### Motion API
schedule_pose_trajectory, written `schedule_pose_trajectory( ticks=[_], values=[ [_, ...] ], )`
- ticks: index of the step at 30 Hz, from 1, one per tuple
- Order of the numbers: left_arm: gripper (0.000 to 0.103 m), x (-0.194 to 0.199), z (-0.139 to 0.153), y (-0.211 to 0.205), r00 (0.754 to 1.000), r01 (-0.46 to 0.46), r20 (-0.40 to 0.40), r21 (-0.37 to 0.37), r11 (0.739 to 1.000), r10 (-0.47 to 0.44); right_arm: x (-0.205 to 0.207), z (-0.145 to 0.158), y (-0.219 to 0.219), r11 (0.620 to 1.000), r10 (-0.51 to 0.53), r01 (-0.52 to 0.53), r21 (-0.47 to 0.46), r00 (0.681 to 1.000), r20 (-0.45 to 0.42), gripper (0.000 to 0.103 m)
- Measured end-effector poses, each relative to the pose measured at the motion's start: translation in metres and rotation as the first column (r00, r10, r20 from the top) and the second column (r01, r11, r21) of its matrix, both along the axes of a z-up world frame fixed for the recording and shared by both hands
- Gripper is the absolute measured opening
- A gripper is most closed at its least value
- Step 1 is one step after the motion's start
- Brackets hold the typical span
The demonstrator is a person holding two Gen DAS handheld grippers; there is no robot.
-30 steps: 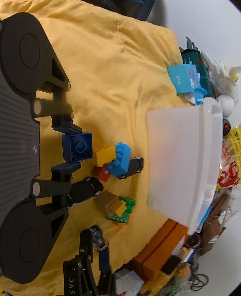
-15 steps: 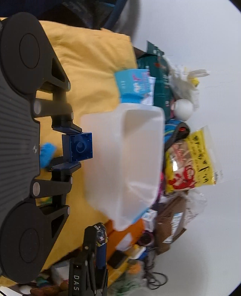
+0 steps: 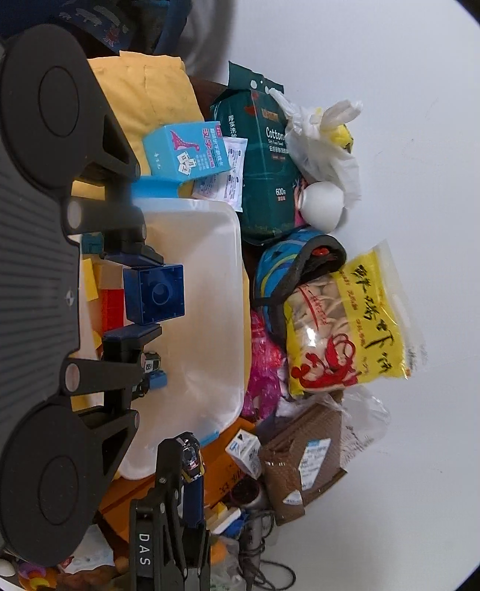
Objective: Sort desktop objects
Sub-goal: 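Carry the blue brick and race car into the white bin and release, then grasp the tall yellow brick with the left tool while the right tool grasps the green brick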
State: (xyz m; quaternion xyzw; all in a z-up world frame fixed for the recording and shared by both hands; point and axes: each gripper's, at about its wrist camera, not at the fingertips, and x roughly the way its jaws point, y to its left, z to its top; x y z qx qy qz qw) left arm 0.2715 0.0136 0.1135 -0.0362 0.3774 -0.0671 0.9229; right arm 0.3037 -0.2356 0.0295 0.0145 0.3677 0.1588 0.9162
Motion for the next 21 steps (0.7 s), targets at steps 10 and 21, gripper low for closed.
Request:
schedule_pose_trajectory(
  ticks=[10,21],
  values=[
    [0.062,0.025,-0.005,-0.004,0.999,-0.031,-0.033,0.048,0.998,0.032,0.031,-0.008,0.008,0.999,-0.006,0.004,-0.037,0.998,-0.061,0.070],
    [0.062,-0.065,-0.047,-0.006,0.999,0.036,0.001,0.073,0.997,-0.037,-0.047,-0.019,0.001,0.998,0.062,-0.063,0.019,0.998,0.033,0.068]
  ],
)
